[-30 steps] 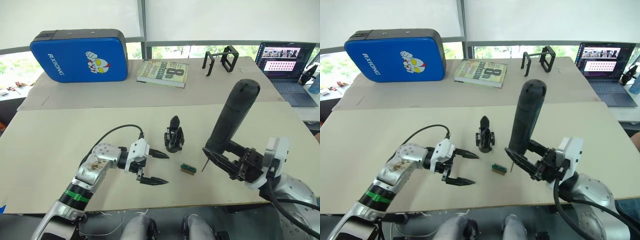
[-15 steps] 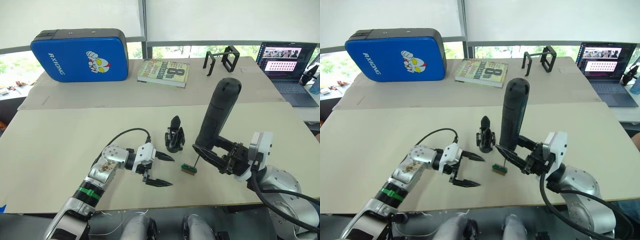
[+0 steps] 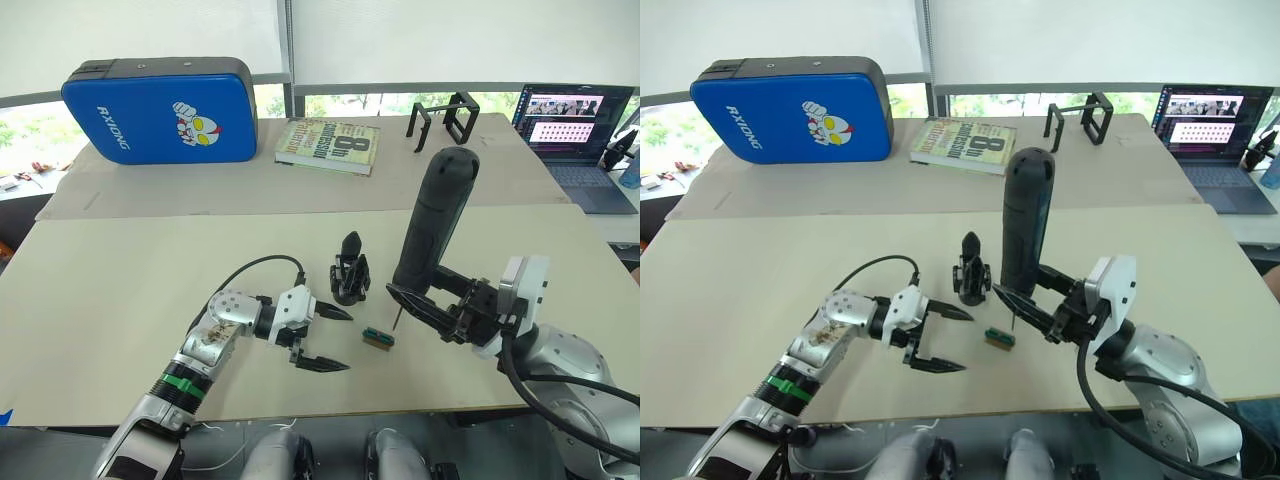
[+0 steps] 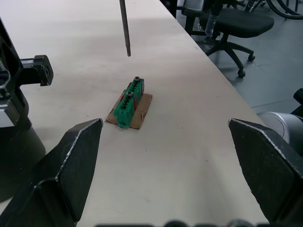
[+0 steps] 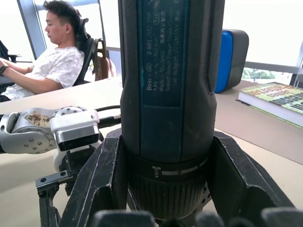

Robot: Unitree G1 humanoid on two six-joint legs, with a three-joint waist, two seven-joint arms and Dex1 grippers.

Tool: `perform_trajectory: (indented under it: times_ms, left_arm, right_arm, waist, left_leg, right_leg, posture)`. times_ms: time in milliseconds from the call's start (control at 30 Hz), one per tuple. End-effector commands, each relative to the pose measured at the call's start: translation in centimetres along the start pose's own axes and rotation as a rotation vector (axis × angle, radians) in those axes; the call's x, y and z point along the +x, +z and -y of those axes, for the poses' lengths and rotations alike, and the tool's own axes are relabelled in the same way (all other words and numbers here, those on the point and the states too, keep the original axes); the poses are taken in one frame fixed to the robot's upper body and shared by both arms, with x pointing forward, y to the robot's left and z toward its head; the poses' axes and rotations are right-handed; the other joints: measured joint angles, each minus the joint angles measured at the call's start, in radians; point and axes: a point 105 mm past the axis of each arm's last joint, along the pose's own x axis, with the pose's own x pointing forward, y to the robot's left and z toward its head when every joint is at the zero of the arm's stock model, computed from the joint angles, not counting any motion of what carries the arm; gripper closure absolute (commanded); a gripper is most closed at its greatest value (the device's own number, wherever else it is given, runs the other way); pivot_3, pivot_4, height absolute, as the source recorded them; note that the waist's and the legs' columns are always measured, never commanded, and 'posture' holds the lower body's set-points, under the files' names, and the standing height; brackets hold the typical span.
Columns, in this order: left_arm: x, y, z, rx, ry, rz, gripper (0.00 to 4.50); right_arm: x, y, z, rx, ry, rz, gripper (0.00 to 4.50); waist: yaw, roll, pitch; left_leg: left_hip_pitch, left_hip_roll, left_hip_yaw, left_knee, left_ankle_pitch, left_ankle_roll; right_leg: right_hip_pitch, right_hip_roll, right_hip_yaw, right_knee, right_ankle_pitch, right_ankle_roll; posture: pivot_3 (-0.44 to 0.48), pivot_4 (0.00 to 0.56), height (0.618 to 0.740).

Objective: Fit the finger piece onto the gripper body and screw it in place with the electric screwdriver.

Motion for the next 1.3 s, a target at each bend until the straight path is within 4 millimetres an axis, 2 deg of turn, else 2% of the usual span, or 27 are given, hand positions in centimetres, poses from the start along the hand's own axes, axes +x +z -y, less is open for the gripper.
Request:
perform_trajectory:
  times_ms: [33,267,667,1300]
  left_arm:
    - [0.0,0.8,-0.5,0.043,0.007,0.009,0.0]
    - [0.1,1.0,-0.3,0.049,0.0,0.003,0.0]
    - [0.2,0.9,-0.1,0.043,-0.014,-0.011,0.0]
    - [0.4,0.8,-0.2,0.034,-0.015,-0.019,0.0]
  right_arm:
    - [0.1,1.1,-0.7,-0.018,0.034,0.042,2.6]
    - [-0.6,0.1,-0.9,-0.018,0.03,0.02,2.6]
    - [-0.2,1.1,-1.2,-0.045,0.033,0.056,2.6]
    - [-0.7,0.2,-0.3,-0.051,0.007,0.028,2.6]
  waist:
    - [0.0,0.0,0.0]
    - [0.0,0.0,0.0]
    - [0.0,0.0,0.0]
    - [0.0,0.0,0.0]
  left_leg:
    - [0.0,0.0,0.0,0.0,0.0,0.0]
    - [0.0,0.0,0.0,0.0,0.0,0.001]
    - [0.0,0.0,0.0,0.0,-0.001,0.001]
    - [0.0,0.0,0.0,0.0,-0.001,0.001]
  right_leg:
    - [0.0,0.0,0.0,0.0,0.0,0.0]
    - [0.0,0.0,0.0,0.0,0.0,0.0]
    - [0.0,0.0,0.001,0.0,0.0,0.001]
    - [0.0,0.0,0.001,0.0,0.0,0.001]
  posture:
    - [0.0,0.15,0.74]
    - [0.0,0.15,0.74]
    - [0.0,0.15,0.74]
    - [0.0,0.15,0.74]
